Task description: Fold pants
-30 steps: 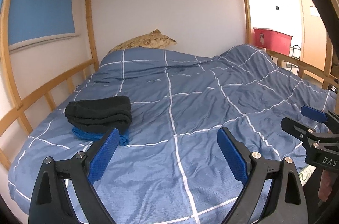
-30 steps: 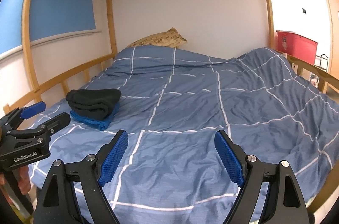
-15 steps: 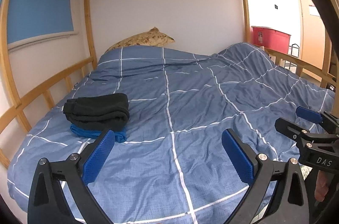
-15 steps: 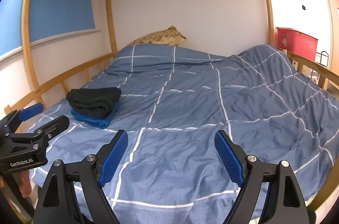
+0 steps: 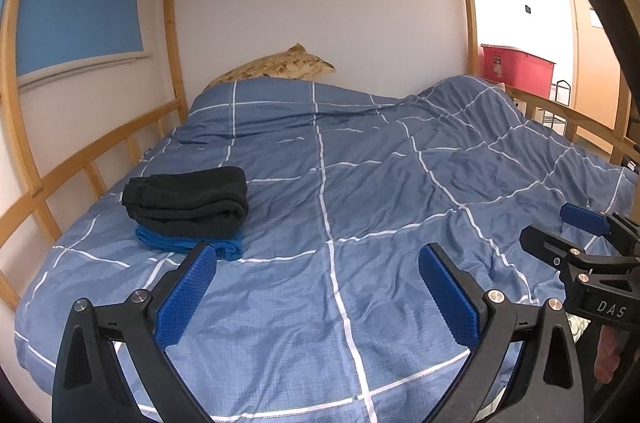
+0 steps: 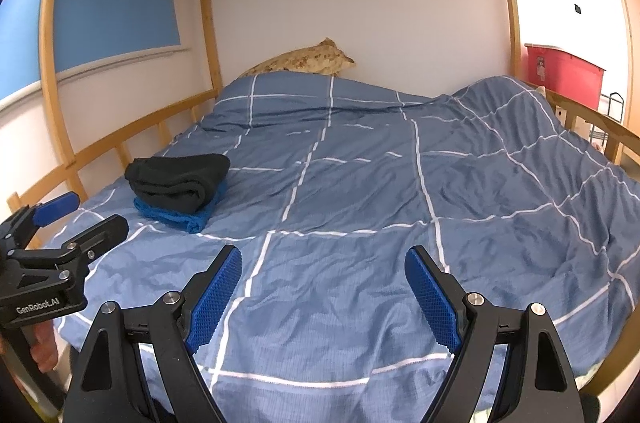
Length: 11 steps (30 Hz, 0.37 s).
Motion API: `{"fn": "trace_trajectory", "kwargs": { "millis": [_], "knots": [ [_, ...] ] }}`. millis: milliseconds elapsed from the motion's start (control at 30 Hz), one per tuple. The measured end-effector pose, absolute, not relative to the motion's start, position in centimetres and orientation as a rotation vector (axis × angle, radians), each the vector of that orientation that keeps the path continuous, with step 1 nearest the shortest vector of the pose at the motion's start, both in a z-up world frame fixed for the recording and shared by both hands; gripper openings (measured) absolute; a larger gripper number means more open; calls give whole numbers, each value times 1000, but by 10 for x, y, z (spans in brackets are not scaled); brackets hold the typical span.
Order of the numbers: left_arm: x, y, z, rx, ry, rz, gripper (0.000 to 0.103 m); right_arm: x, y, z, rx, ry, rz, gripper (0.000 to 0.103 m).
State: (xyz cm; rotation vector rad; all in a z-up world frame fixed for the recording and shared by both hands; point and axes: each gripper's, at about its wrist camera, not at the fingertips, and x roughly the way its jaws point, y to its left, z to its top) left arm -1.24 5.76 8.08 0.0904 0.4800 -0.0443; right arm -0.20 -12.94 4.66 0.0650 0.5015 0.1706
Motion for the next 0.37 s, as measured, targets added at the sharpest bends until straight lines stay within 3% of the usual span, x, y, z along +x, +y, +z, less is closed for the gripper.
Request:
{"fn": "trace_trajectory", "kwargs": {
  "millis": [367],
  "knots": [
    [-13,58,79,100,477,-29,103,-1,-128,43,59,508,174,84]
  ]
}}
